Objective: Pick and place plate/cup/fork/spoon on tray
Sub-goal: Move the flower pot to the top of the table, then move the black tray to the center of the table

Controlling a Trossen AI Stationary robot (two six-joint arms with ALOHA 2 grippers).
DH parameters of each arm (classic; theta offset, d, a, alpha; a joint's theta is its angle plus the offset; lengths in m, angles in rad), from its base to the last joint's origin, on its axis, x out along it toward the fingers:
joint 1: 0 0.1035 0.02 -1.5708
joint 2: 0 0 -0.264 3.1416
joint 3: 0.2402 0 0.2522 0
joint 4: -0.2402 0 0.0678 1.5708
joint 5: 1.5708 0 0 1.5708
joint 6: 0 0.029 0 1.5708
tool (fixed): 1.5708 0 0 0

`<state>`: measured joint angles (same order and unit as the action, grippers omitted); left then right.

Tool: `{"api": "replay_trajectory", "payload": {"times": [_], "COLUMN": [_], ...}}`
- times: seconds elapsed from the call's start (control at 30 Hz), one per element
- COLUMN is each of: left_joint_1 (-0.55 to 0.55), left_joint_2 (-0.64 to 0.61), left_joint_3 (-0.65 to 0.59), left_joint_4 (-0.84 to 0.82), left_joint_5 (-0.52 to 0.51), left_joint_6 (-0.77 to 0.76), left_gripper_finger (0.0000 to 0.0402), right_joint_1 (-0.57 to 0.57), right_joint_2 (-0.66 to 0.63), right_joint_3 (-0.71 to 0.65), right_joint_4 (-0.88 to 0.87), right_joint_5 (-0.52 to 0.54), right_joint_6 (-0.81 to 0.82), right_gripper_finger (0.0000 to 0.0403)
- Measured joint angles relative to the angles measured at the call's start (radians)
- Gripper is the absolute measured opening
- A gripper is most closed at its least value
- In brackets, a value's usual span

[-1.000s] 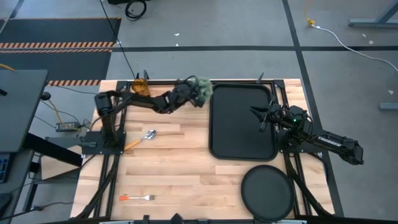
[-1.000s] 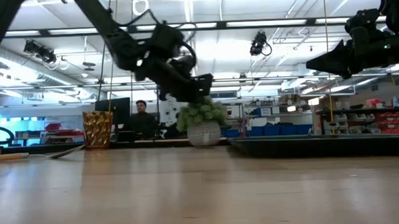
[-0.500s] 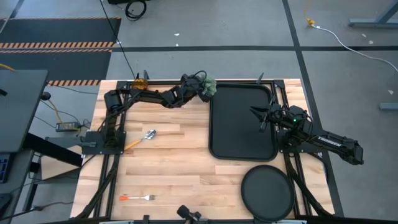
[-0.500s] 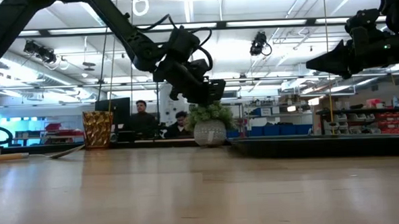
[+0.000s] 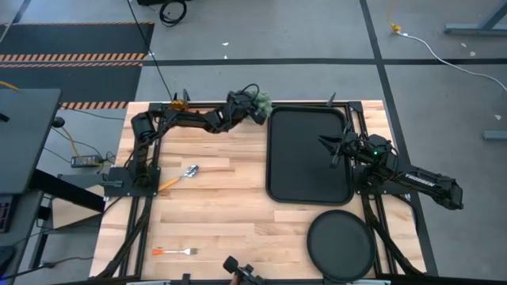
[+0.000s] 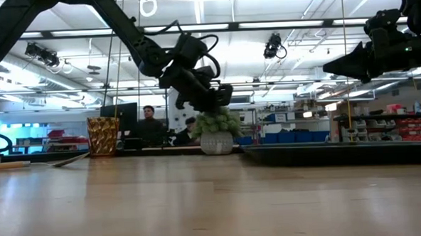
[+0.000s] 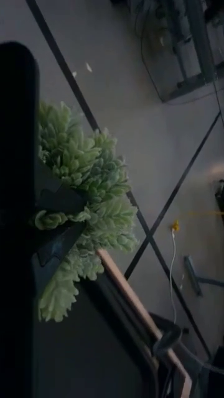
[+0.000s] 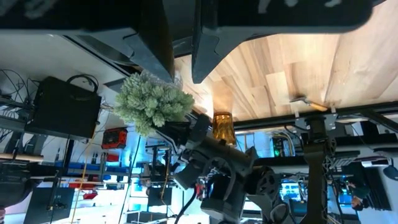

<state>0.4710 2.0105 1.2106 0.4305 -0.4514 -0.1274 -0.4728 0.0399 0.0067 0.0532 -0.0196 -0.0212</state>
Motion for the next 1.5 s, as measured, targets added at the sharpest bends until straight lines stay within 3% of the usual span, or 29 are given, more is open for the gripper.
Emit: {"api": "replay_trajectory", "payload": {"times": [0.2,0.57,0.77,0.9,1.03,1.2,1.33,1.5], "left_joint_1": [-0.012,-0.051,-0.124,-0.215,-0.328,-0.475,-0.570,-0.642], "left_joint_2": [0.000,-0.006,-0.076,-0.154,-0.215,-0.193,-0.110,0.017], "left_joint_3": [0.000,0.000,0.000,0.000,0.001,0.000,0.000,0.000], "left_joint_4": [0.008,0.012,-0.021,-0.051,-0.125,-0.177,-0.159,-0.023], "left_joint_5": [-0.003,-0.004,0.026,0.087,0.282,0.490,0.502,0.414], "left_joint_6": [0.002,0.019,0.043,0.099,0.210,0.243,0.243,0.187], "left_gripper_finger": [0.0047,0.0165,0.0201,0.0208,0.0204,0.0199,0.0199,0.0199], "right_joint_1": [0.000,0.000,0.000,0.000,0.000,0.000,0.000,0.000], "right_joint_2": [0.000,0.000,0.000,0.000,0.000,0.000,0.000,0.000], "right_joint_3": [0.000,0.000,0.000,0.000,0.000,0.000,0.000,0.000], "right_joint_4": [0.001,0.001,0.001,0.003,0.005,0.006,0.005,0.015], "right_joint_5": [0.000,0.000,0.000,0.000,0.000,0.000,0.000,0.000], "right_joint_6": [0.000,0.000,0.000,0.000,0.000,0.000,0.000,0.000], "right_gripper_finger": [0.0061,0.0061,0.0061,0.0061,0.0061,0.0061,0.0061,0.0061]}}
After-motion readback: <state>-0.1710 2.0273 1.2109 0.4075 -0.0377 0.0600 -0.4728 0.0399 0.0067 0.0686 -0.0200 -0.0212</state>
